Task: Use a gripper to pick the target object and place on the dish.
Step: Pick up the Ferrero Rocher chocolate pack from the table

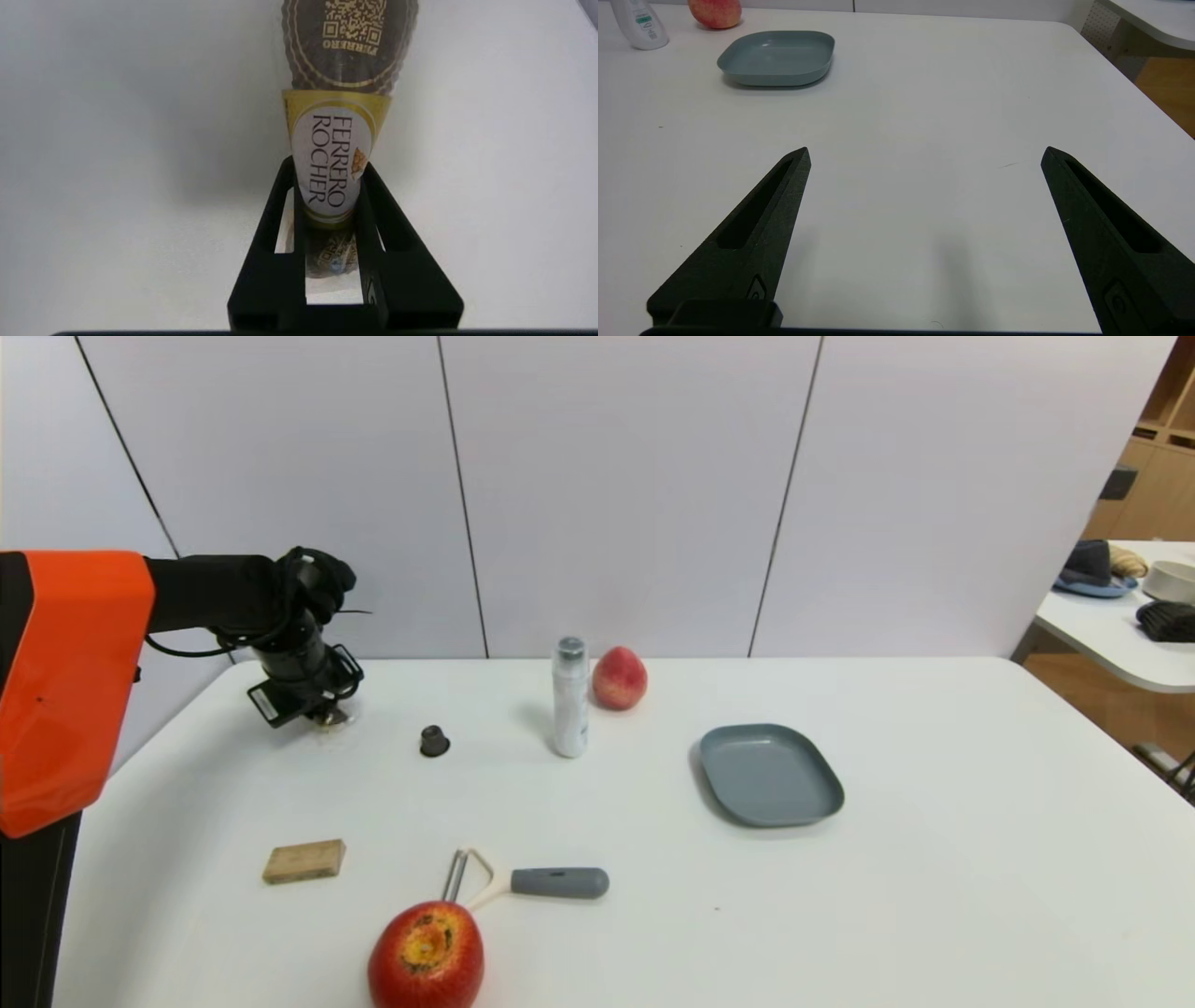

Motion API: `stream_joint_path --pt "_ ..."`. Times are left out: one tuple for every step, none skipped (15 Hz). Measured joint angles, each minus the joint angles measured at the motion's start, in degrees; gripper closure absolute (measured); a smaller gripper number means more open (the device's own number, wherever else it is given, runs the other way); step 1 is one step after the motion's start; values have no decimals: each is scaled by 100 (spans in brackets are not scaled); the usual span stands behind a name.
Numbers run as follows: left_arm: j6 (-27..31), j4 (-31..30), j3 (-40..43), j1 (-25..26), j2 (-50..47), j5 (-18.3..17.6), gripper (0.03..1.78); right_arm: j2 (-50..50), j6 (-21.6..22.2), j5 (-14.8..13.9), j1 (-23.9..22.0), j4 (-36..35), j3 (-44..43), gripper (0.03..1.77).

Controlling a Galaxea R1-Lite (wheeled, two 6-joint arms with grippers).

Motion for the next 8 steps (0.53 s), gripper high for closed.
stream_joint_path --pt "11 7 0 0 -9 -2 147 0 0 -1 2 0 0 9" --pt "32 11 0 0 -20 -5 147 0 -1 0 0 0 0 9" --pt "40 16 0 0 -40 -9 147 0 2 0 0 -2 0 9" --pt "49 22 0 -5 -79 -7 148 0 0 0 0 -2 0 9" --pt "95 24 0 -5 -140 -9 150 0 0 2 0 -2 0 9" --pt "239 35 4 -11 -228 -13 150 0 0 2 0 -2 0 9" --pt "464 83 11 -9 -324 -38 150 0 -1 2 0 -2 0 9" --pt "746 151 15 -9 -427 -110 150 0 -1 2 0 -2 0 9"
